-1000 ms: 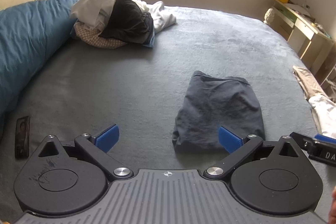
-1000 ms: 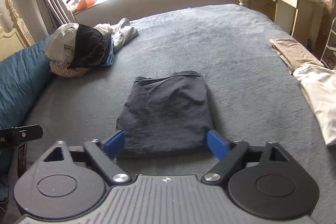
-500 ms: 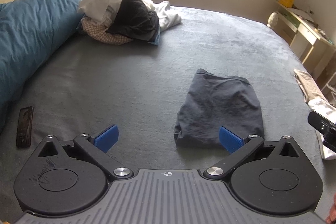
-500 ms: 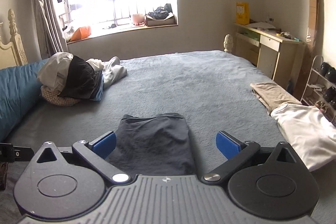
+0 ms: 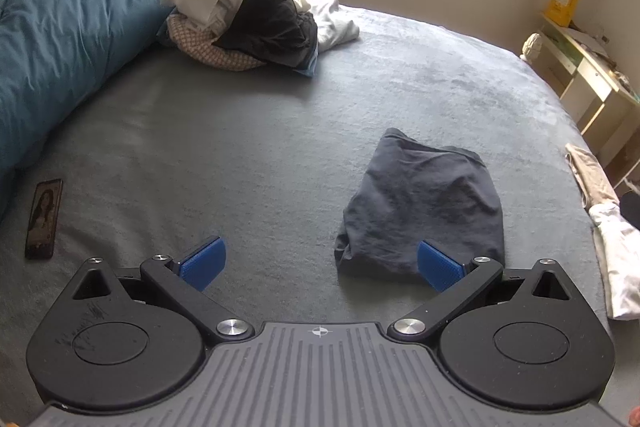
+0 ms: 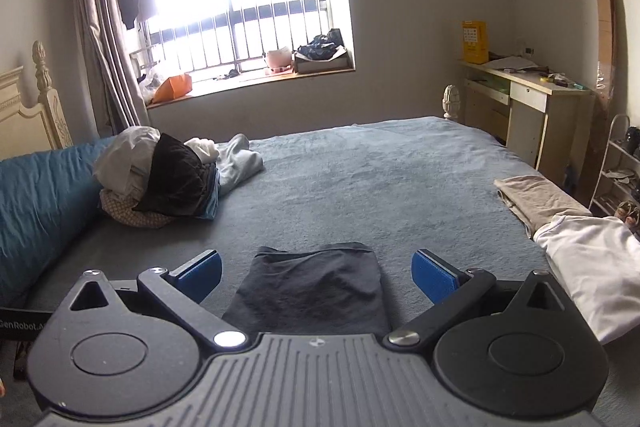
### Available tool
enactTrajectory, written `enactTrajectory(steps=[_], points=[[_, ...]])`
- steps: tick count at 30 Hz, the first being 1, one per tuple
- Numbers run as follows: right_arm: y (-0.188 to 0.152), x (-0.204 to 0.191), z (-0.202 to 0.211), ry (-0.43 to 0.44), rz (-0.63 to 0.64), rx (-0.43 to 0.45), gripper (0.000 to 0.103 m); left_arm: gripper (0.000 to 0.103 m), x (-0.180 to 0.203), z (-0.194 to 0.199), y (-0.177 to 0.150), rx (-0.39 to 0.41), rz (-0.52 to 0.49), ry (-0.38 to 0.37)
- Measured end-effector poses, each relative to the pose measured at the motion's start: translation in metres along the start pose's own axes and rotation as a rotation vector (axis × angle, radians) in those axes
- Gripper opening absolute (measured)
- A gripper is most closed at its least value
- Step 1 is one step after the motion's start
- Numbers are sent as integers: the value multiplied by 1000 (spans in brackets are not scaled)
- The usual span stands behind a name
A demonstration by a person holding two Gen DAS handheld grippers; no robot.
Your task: Fold clothes
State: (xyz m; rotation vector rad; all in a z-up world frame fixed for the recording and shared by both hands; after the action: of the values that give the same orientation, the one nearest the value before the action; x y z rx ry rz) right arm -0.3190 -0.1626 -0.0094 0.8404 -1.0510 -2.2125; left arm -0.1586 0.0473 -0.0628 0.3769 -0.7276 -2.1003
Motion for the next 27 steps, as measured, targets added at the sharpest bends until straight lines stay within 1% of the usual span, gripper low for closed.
enactTrajectory(steps=[1, 4, 6, 9, 13, 18, 22, 24, 27], points=[[1, 1, 1, -9, -1, 10, 103, 103, -1, 0, 0, 0, 2, -1], [1, 6, 0, -75, 27, 35, 103, 103, -2, -1, -1, 0, 8, -1], [-2, 8, -3, -94, 35, 13, 103, 103, -2, -1, -1, 0, 14, -1], [-8, 8, -6, -82, 22, -33, 103, 103, -2, 0, 0, 3, 14, -1], [-9, 3, -3, -83, 32, -47, 103, 103, -3, 3, 0, 7, 7, 0], [-7, -1, 4, -120, 66, -50, 103, 103, -4, 6, 1, 5, 2, 6], [-4, -3, 11, -105, 72, -61, 103, 103, -2, 2, 5, -3, -20, 13], [-6, -2, 10, -94, 59, -76, 103, 103, 0, -2, 7, -9, -29, 6], [-12, 2, 3, -113, 49, -116, 103, 103, 5, -12, 7, -30, -32, -17]])
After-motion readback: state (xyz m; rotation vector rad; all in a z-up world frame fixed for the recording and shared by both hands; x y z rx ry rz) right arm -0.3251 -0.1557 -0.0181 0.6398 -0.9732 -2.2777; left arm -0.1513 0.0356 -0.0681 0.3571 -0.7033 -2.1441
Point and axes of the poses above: each gripper's, at about its wrist camera, not at the fingertips, and z roughly against the way its jaws point, x to its right, y to its top, the point moved 9 cm from there along -z, roughly the way its jaws point, and after that the axes turned 12 degrees about -z, right-handed, at the moved point
